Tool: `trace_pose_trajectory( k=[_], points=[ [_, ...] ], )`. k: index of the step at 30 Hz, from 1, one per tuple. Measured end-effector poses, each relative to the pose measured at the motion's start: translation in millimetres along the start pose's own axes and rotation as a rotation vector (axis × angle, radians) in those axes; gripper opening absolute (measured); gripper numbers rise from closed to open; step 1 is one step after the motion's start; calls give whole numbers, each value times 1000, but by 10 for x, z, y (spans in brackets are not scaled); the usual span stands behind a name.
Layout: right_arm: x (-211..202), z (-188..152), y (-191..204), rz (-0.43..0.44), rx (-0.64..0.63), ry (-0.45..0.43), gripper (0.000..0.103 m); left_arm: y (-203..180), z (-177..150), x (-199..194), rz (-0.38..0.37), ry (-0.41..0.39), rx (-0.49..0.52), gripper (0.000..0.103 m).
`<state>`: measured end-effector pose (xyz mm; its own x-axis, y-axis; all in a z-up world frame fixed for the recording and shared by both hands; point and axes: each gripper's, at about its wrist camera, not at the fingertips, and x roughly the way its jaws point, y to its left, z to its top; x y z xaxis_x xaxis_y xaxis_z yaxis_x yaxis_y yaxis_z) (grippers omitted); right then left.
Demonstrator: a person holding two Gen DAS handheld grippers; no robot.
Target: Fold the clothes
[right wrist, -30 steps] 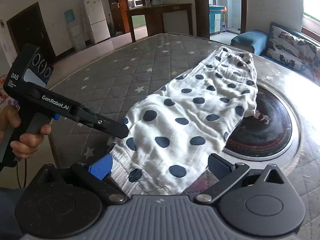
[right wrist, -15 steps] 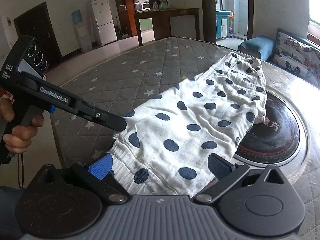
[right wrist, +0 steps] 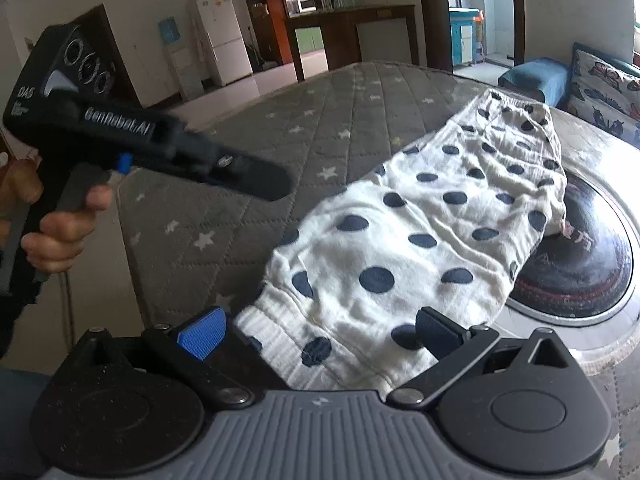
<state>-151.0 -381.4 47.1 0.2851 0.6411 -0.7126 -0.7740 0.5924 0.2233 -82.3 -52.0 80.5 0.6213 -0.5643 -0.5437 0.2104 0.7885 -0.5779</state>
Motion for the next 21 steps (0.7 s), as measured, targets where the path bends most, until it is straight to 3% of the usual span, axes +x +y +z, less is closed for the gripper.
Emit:
trace_pose_trajectory(
  k=[4,8,12,15,19,21],
  points=[
    [90,-48,-50,17,37,24,102,48,68,343,-23,61,3,29],
    [150,-98,-102,21,62,52,102,212,12,542,35,132,-24,28],
    [-13,30,-246,59,97,22,101,373,-34,550,65,163,-32,30],
    [-186,207,-523,38,161,-32,100,406,-8,500,65,161,-26,30],
    [-304,385,-998,-41,273,-99,89,322,102,460,47,121,0,30],
    [-288,454,-1261,-79,329,-126,79,269,150,480,38,107,12,30]
  ],
)
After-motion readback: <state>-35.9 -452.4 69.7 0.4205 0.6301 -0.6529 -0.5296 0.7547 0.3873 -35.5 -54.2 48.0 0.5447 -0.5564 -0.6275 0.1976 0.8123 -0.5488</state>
